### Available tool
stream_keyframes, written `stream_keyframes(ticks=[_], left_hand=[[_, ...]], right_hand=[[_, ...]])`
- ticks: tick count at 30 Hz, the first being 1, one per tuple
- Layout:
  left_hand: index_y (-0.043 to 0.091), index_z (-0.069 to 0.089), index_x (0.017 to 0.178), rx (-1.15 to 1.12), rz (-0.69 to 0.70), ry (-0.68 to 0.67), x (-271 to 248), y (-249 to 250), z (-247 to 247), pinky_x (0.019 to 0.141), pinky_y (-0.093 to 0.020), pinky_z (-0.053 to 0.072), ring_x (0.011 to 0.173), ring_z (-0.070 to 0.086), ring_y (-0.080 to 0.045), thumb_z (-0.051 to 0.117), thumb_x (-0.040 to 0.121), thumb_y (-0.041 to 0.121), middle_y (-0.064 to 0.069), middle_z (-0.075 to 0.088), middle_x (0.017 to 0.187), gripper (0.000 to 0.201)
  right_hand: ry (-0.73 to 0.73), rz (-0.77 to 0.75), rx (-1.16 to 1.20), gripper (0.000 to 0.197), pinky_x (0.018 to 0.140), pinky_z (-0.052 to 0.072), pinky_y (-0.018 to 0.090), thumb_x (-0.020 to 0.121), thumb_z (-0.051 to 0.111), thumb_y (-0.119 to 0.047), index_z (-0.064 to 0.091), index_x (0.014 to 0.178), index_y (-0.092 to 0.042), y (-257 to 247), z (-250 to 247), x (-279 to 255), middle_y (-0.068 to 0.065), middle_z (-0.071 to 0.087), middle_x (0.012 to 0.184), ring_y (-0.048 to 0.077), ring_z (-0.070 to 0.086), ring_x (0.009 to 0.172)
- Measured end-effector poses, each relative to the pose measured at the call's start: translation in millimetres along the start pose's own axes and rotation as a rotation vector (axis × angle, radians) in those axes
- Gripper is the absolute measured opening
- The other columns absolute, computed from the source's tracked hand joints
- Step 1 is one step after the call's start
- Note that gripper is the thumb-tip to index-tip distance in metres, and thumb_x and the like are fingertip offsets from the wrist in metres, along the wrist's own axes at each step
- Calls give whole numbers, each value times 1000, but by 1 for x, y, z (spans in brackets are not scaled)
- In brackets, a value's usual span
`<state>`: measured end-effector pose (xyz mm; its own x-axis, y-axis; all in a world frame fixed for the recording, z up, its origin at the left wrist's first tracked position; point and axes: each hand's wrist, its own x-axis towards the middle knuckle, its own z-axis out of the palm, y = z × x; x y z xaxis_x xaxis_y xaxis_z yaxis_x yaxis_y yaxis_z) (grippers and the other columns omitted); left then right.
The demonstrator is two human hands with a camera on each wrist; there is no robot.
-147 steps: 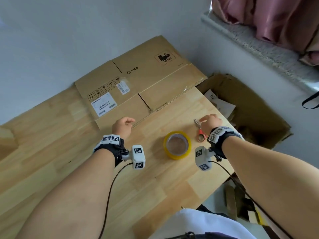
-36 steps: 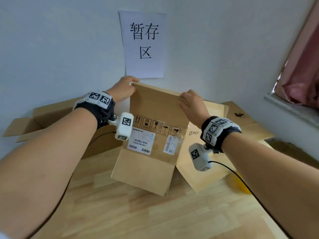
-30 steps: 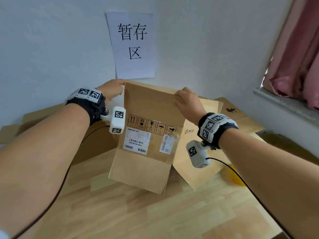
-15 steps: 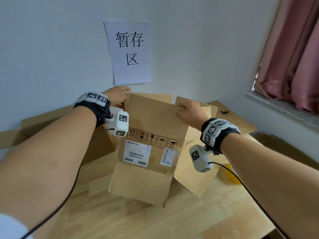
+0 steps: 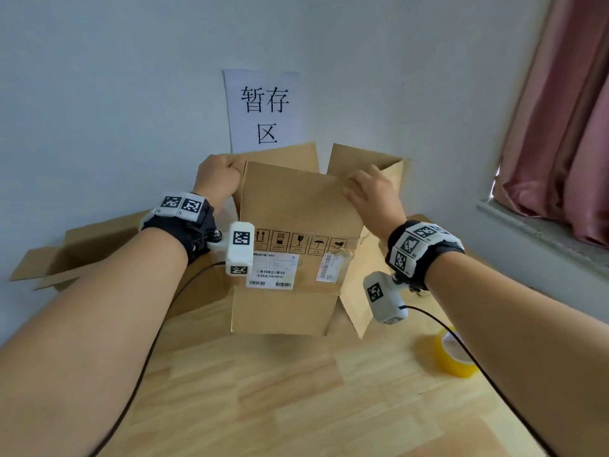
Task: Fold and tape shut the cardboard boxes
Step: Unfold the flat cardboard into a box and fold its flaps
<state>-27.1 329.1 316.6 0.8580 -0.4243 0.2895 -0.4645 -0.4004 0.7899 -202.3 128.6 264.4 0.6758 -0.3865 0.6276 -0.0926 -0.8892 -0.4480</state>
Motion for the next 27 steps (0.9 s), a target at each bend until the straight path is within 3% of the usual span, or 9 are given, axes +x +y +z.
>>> stream_keyframes(ticks=[2, 6, 9, 12, 14, 17, 19, 24, 27], left_hand=[[13, 65, 115, -41, -21, 135, -7, 0, 3, 87, -29, 44, 96, 54, -18, 43, 100, 25, 2, 63, 98, 30], [19, 53, 71, -22, -75, 209, -24, -13, 23, 69, -31, 39, 74, 50, -22, 41, 98, 27, -11, 57, 79, 30], [-2, 57, 85, 133, -99, 116, -44, -21, 52, 68, -33, 38, 78, 53, -30, 41, 94, 19, -21, 55, 81, 28], [6, 51, 127, 216, -182, 0, -69, -24, 77, 82, -37, 48, 94, 57, -30, 39, 95, 13, -14, 58, 111, 34], [15, 38, 141, 157, -237, -35, -83, -22, 86, 88, -42, 52, 98, 57, -28, 39, 94, 8, -13, 52, 131, 48], [36, 22, 146, 78, -251, -78, -94, -17, 89, 80, -43, 56, 87, 60, -25, 36, 90, -1, -9, 45, 139, 68], [36, 26, 147, 124, -249, -128, -99, -11, 92, 74, -38, 57, 85, 62, -24, 34, 89, -2, -5, 44, 140, 70], [22, 41, 143, 292, -189, -139, -105, -3, 105, 58, -23, 48, 65, 57, -10, 37, 94, 10, -10, 48, 141, 51], [20, 39, 145, 468, -57, -229, -108, 6, 111, 61, -22, 46, 67, 60, -14, 35, 99, 17, -11, 58, 129, 46]], right_hand=[[31, -22, -16, 24, 83, 43, 36, 95, 52, -19, 63, 111, -4, 6, -3, 5, 11, 55, 104, 26, 53, 94], [18, 12, -133, 23, 93, 30, 36, 97, 48, -23, 64, 111, -14, 26, -6, 2, 5, 55, 112, 24, 45, 110], [-128, 133, -185, 22, 96, 29, 37, 96, 48, -18, 63, 112, -17, 49, -6, -13, 4, 52, 120, 23, 40, 116], [-239, 210, -180, 23, 97, 34, 39, 95, 49, -14, 63, 113, -16, 68, -2, -32, 7, 49, 123, 26, 37, 117], [-219, 214, -144, 23, 99, 36, 38, 94, 50, -13, 65, 112, -15, 73, -2, -41, 10, 45, 123, 28, 36, 116], [-118, 236, -93, 22, 93, 38, 32, 93, 50, -12, 67, 107, -14, 75, -9, -45, 11, 42, 119, 27, 39, 111], [-138, 336, -9, 23, 80, 42, 30, 97, 44, -18, 62, 110, -15, 76, -14, -44, 10, 46, 113, 25, 49, 99], [-503, 507, 99, 41, 73, 54, 32, 97, 32, -52, 52, 103, -16, 70, -15, -46, 5, 66, 86, 18, 65, 76], [-582, 601, 253, 26, 66, 57, 27, 97, 47, -28, 58, 106, -6, 75, -12, -48, 6, 66, 76, 15, 65, 65]])
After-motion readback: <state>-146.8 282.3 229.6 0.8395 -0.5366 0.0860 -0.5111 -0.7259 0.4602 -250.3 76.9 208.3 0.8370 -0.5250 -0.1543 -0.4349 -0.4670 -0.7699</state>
